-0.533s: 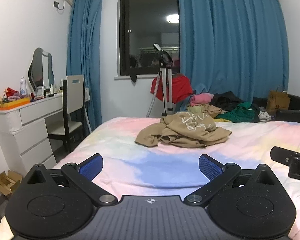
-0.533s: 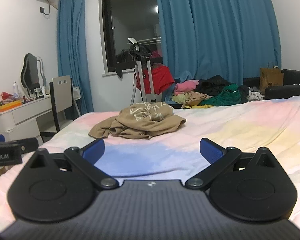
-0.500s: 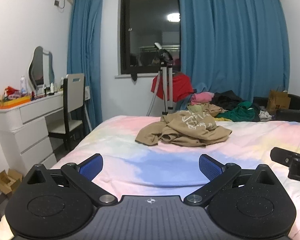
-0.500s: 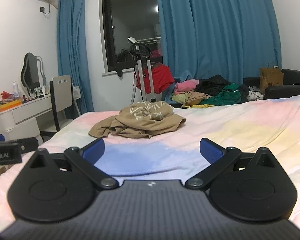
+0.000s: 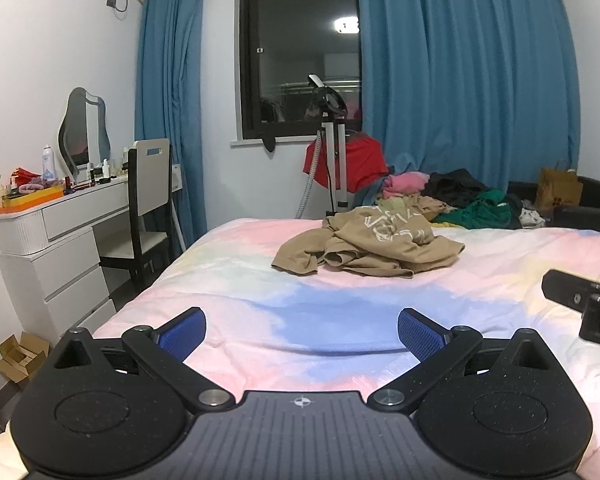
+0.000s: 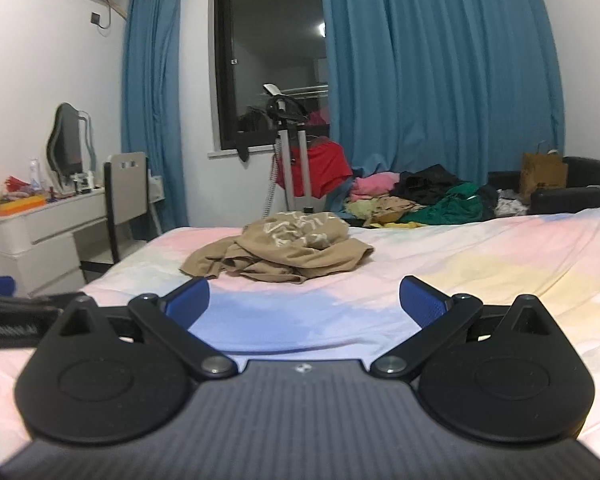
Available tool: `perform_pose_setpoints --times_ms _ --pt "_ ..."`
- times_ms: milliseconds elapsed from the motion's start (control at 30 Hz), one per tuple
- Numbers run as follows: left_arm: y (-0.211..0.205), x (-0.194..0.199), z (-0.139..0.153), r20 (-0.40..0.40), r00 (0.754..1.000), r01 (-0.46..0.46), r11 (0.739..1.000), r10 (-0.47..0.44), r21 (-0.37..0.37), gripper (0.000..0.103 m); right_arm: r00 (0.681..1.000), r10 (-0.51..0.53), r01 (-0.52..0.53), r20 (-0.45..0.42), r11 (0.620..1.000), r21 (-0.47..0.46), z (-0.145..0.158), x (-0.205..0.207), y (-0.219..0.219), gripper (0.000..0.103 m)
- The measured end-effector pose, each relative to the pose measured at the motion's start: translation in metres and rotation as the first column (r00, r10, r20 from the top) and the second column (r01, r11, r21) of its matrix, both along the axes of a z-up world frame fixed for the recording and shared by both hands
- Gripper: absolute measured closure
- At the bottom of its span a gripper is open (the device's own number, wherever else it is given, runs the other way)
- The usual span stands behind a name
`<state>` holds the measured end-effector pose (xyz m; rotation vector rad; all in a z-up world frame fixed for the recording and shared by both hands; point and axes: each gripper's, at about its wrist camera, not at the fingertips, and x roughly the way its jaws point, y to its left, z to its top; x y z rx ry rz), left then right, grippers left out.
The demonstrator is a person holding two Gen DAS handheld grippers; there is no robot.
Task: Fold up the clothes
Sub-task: 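Move both grippers toward the crumpled tan T-shirt on the bed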
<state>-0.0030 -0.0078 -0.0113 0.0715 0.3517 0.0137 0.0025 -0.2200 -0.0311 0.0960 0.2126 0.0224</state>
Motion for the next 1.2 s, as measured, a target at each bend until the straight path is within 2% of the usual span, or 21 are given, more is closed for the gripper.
perform_pose_setpoints --times_ms 100,200,333,467,600,767,833,967,1100,1200 --pt "-0.004 0.002 -0.007 0.0 1.0 0.017 1.0 -0.017 -0.009 0.0 1.0 -0.014 0.014 0.017 1.0 0.0 0.005 -0.002 -0.006 0.0" --pt "-0.004 0.002 -0.011 0.0 0.999 0.055 0.997 -0.055 -0.055 0.0 0.996 -0.072 0.074 0.054 0.997 -0.024 0.016 -0.006 -0.016 0.0" --pt "-0.002 0.007 -0.015 -0.012 0.997 0.069 0.992 -0.071 -0.103 0.0 0.994 -0.102 0.101 0.031 0.994 0.038 0.022 -0.007 -0.036 0.0" --pt "0.0 0.009 -0.019 -0.012 0.997 0.068 0.991 -0.07 -0.115 0.0 0.996 -0.093 0.091 0.014 0.99 0.111 0.021 -0.007 -0.049 0.0" --pt "0.003 0.016 -0.024 -0.039 0.997 0.056 0.989 -0.061 -0.134 0.0 0.998 -0.053 0.046 0.036 0.985 0.168 0.024 -0.012 -0.055 0.0" --pt "0.002 0.031 -0.032 -0.091 0.994 0.043 0.989 -0.056 -0.142 0.0 0.998 -0.048 0.044 0.026 0.99 0.133 0.023 -0.011 -0.057 0.0" --pt "-0.001 0.046 -0.04 -0.14 0.987 0.065 0.988 -0.084 -0.139 0.0 0.999 -0.039 0.038 0.002 0.989 0.14 0.021 -0.009 -0.062 0.0" --pt "-0.011 0.092 -0.058 -0.27 0.953 0.105 0.984 -0.141 -0.143 0.0 0.998 -0.058 0.061 -0.021 0.986 0.152 0.016 -0.007 -0.073 0.0" --pt "-0.02 0.143 -0.072 -0.301 0.943 0.104 0.985 -0.141 -0.136 0.0 0.995 -0.065 0.078 -0.08 0.982 0.171 0.008 0.004 -0.08 0.0" --pt "-0.028 0.189 -0.082 -0.302 0.945 0.096 0.988 -0.127 -0.117 0.0 0.989 -0.059 0.088 -0.134 0.97 0.228 -0.002 0.014 -0.087 0.0"
